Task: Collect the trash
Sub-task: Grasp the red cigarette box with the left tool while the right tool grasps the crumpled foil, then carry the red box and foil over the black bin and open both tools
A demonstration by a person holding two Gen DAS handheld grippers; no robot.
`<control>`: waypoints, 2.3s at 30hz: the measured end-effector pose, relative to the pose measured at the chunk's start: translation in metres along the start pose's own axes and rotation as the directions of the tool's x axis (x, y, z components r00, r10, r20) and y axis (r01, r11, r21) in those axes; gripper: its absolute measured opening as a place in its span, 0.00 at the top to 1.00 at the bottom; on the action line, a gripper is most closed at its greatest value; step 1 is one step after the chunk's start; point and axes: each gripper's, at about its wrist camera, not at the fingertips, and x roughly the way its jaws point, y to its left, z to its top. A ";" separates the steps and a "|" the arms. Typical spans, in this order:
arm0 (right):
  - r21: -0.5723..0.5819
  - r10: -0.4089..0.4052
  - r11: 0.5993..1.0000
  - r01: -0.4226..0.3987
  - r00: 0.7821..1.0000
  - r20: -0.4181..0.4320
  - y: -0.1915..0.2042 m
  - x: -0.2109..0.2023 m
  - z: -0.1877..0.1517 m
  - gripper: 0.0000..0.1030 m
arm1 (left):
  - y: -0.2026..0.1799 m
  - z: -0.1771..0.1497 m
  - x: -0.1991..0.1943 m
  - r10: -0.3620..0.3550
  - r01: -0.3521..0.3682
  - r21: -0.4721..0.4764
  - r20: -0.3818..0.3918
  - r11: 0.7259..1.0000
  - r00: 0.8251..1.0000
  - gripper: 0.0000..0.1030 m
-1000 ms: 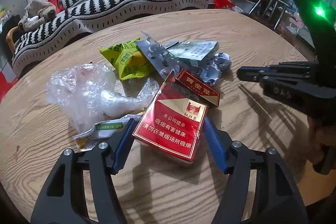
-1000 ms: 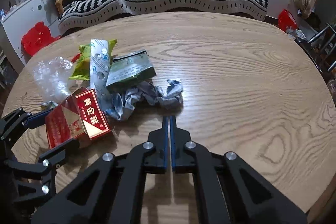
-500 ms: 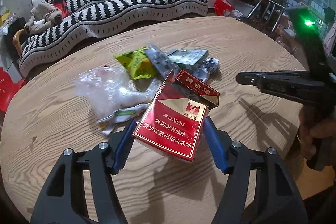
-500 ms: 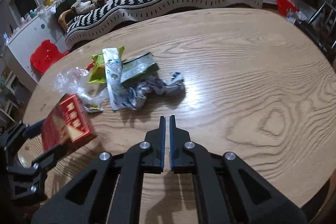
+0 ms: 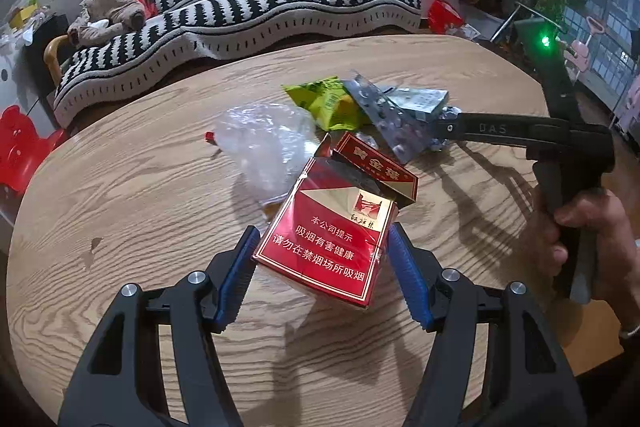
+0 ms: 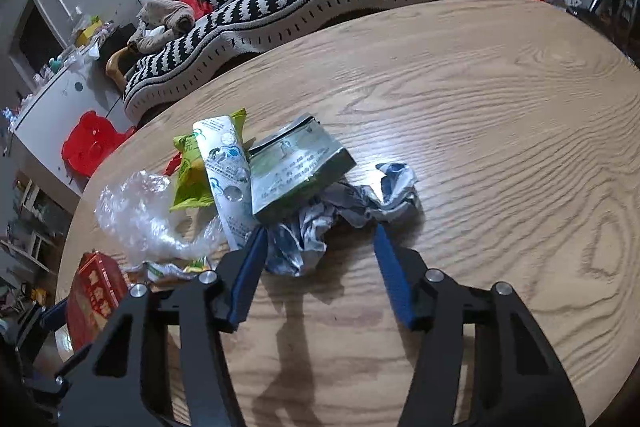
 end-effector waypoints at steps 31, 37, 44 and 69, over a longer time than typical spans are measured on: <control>-0.147 -0.086 0.984 0.099 0.992 0.090 -0.021 -0.170 -0.070 0.82 | -0.076 0.012 -0.031 -0.049 0.048 0.013 0.046 0.999 0.998 0.38; -0.120 -0.140 0.981 0.155 0.983 0.120 -0.058 -0.208 -0.083 0.82 | -0.120 0.018 -0.027 -0.095 0.092 0.049 0.046 0.995 0.994 0.38; -0.053 -0.210 0.974 0.219 0.967 0.144 -0.114 -0.243 -0.094 0.82 | -0.176 0.026 -0.019 -0.164 0.159 0.099 0.044 0.982 0.985 0.38; 0.363 -0.461 0.828 0.427 0.888 0.006 -0.383 -0.359 -0.197 0.82 | -0.473 -0.013 0.034 -0.470 0.494 0.303 -0.154 0.815 0.869 0.38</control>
